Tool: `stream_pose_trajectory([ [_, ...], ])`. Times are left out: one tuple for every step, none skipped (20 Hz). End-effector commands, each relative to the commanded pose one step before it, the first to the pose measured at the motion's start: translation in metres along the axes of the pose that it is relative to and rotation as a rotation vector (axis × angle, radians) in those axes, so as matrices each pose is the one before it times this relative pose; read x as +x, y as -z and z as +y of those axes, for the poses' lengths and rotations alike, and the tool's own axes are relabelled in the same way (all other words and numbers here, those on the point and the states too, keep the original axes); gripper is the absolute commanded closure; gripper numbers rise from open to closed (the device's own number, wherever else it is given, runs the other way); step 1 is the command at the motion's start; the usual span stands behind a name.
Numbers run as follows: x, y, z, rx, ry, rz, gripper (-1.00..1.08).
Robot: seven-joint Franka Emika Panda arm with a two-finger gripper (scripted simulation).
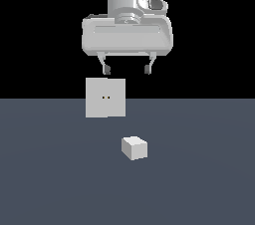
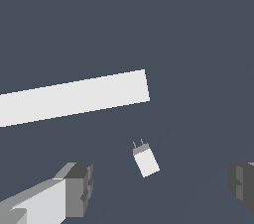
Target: Plug the charger into the wall socket.
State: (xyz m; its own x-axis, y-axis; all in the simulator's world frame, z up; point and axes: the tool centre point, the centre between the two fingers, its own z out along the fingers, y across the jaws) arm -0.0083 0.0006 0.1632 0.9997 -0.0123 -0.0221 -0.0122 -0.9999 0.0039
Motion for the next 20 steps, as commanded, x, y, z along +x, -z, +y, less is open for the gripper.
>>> stream_pose_trajectory([
  [0.0, 0.0, 0.00001, 0.0, 0.0, 0.0, -0.92],
  [-0.00002, -0.00023, 0.0002, 0.0, 0.0, 0.0, -0.92],
  [-0.00027, -0.00002, -0.00024, 0.00018, 0.00143, 0.00113, -0.92],
  [-0.00033, -0.0004, 0.00006, 0.00022, 0.00161, 0.00128, -0.92],
  [-0.0005, -0.00046, -0.00004, 0.00034, 0.00246, 0.00196, -0.92],
  [-0.00062, -0.00063, 0.0, 0.00042, 0.00308, 0.00246, -0.92],
  [-0.00076, -0.00077, 0.00001, 0.00052, 0.00376, 0.003, -0.92],
  [-0.0009, -0.00091, 0.0, 0.00061, 0.00446, 0.00356, -0.92],
  [-0.00104, -0.00106, 0.00001, 0.0007, 0.00512, 0.00409, -0.92],
  [-0.00118, -0.00119, 0.0, 0.0008, 0.00583, 0.00465, -0.92],
  [-0.00132, -0.00133, 0.0, 0.00089, 0.00653, 0.00521, -0.92],
  [-0.00145, -0.00148, 0.00001, 0.00098, 0.0072, 0.00575, -0.92],
  [-0.00159, -0.00161, 0.00001, 0.00107, 0.0079, 0.00632, -0.92],
  [-0.00173, -0.00176, 0.00002, 0.00116, 0.00858, 0.00686, -0.92],
  [-0.00186, -0.0019, 0.00002, 0.00125, 0.00927, 0.00742, -0.92],
  [-0.002, -0.00205, 0.00003, 0.00134, 0.00996, 0.00797, -0.92],
  [-0.00213, -0.00219, 0.00003, 0.00143, 0.01065, 0.00853, -0.92],
  [-0.00226, -0.00233, 0.00003, 0.00152, 0.01135, 0.00909, -0.92],
  [-0.0024, -0.00249, 0.00005, 0.0016, 0.01203, 0.00964, -0.92],
  [-0.00252, -0.00263, 0.00005, 0.00169, 0.0127, 0.01018, -0.92],
])
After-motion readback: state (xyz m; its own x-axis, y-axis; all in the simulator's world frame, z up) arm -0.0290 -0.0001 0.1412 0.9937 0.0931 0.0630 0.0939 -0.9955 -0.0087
